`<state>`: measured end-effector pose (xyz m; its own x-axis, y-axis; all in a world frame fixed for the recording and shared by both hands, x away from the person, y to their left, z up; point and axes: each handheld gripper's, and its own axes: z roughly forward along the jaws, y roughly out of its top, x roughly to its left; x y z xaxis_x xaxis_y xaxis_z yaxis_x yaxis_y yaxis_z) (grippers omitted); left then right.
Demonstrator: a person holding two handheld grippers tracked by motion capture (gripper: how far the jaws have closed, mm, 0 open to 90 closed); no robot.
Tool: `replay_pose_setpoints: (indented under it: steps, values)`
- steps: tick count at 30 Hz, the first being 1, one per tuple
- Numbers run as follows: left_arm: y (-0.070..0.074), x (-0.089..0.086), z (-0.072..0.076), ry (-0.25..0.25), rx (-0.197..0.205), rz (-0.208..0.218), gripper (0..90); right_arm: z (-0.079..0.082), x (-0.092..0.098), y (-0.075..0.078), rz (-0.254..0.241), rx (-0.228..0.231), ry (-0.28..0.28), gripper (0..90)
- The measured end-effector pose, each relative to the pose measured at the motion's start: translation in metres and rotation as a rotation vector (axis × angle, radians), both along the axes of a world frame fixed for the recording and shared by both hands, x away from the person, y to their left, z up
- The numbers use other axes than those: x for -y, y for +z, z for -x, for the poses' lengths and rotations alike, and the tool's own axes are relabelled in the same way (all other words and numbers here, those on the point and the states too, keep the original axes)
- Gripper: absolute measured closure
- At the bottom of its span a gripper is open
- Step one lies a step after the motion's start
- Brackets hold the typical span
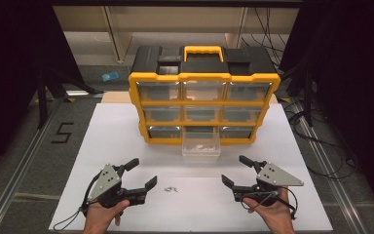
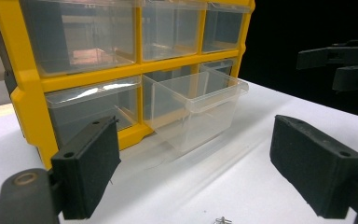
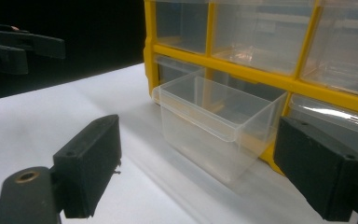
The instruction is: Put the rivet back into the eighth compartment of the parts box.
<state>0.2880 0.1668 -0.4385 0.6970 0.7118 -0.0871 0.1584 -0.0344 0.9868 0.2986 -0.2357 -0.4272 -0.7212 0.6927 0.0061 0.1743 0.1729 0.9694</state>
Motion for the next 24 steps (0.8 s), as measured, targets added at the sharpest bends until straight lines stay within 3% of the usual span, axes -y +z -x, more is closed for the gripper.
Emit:
replay_pose_setpoints:
  steps: [5, 15, 17, 18, 24]
  values:
    - [0.000, 0.000, 0.000, -0.001, -0.001, 0.001, 15.9, -0.001, 0.000, 0.000, 0.007, 0.013, -0.004, 16.3]
    - [0.000, 0.000, 0.000, 0.003, 0.001, -0.015, 15.9, 0.000, -0.006, 0.002, 0.044, -0.010, 0.034, 17.7]
    - [0.000, 0.000, 0.000, 0.003, 0.001, -0.015, 15.9, 0.000, -0.008, 0.002, 0.042, -0.003, 0.043, 19.2]
    - [0.000, 0.000, 0.000, 0.004, 0.000, -0.016, 15.9, -0.002, -0.009, 0.003, 0.057, 0.024, 0.051, 19.2]
    - [0.000, 0.000, 0.000, 0.004, 0.001, -0.018, 15.9, -0.003, -0.013, 0.008, 0.079, 0.021, 0.070, 20.0]
